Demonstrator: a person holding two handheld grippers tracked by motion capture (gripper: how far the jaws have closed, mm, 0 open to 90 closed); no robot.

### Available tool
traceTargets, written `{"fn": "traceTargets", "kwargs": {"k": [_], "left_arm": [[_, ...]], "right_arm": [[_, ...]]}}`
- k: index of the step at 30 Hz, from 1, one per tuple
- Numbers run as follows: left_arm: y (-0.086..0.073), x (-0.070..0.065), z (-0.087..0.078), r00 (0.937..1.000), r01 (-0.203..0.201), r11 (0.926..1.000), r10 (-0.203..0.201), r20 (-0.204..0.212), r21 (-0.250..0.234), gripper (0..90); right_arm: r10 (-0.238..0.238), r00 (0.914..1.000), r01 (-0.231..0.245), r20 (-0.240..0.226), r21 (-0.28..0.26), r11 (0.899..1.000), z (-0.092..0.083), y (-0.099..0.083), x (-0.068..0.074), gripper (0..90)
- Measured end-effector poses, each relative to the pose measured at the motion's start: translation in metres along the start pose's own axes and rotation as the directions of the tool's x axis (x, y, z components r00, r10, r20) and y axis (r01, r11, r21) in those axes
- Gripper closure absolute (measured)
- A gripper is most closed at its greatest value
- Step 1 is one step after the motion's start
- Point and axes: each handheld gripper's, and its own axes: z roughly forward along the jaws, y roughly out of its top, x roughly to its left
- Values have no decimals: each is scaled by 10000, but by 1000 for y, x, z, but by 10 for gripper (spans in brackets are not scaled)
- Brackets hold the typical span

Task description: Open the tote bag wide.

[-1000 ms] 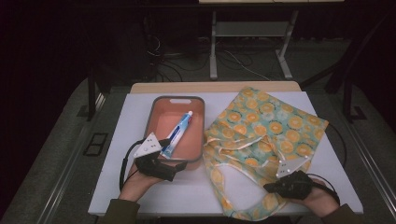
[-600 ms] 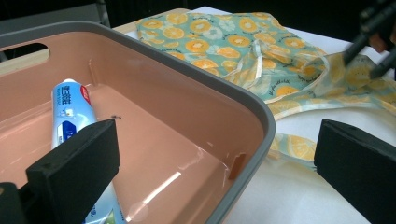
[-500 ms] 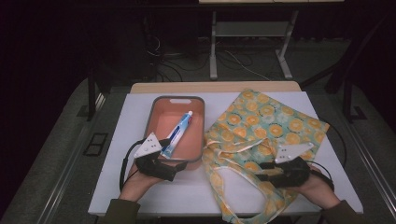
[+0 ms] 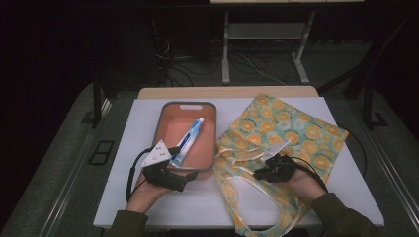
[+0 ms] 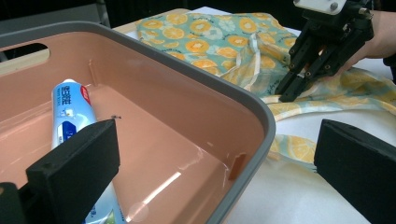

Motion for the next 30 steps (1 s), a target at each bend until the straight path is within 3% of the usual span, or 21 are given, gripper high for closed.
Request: {"fn": "traceTargets", "kwargs": {"k": [6,11,15,19,21,26,28,30], "left_arm": [[0,0,0,10000,6,10000,-6,-14,19,0],[0,0,0,10000,11,10000,-11,-13,25,0],[0,0,0,10000,11,10000,-11,-22,9,0],[0,0,0,10000,6,10000,-6,-26,21,0],[0,0,0,10000,14,10000,-14,-25,18,0],[0,0,0,10000,1,10000,-1,-18,30,0],[0,0,0,10000,-6,10000,6,-18,27,0],[0,0,0,10000,-2,10000,2,-16,35,0]], "right_arm": [[213,9995,-201,213,-527,9984,-13,-2,-3,893],[660,9951,-559,741,-1313,9898,-37,-3,-14,895],[1095,9831,-820,1465,-1819,9799,-56,-5,-30,897],[1738,9634,-1308,2040,-2081,9693,-65,-10,-52,896],[2065,9576,-1638,2007,-2100,9639,-62,-16,-62,891],[2038,9643,-1802,1688,-1450,9729,-43,-26,-65,876],[2070,9657,-1839,1567,-1500,9714,-40,-26,-63,818],[2154,9656,-1903,1458,-1685,9671,-42,-25,-60,700]]}}
